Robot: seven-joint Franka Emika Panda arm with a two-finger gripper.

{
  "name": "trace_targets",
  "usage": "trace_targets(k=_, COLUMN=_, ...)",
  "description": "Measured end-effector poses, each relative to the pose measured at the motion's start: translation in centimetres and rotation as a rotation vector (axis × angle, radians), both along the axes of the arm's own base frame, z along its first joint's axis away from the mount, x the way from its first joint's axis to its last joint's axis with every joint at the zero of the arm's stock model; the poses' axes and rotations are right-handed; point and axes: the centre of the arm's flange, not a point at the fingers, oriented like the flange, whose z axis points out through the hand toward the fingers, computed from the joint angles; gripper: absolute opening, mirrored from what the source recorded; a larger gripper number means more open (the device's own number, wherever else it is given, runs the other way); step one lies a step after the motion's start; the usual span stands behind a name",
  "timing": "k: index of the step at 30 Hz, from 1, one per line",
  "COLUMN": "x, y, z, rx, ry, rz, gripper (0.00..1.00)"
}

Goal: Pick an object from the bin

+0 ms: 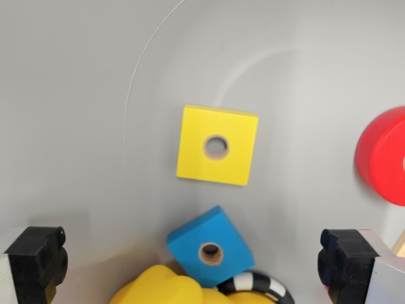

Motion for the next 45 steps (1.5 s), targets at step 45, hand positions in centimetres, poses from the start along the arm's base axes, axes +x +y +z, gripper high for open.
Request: trace_targets(k=45, x=2.2, y=0.5, z=2.7, rx=0.024, ry=-0.061, rz=-0.010, gripper=0.00)
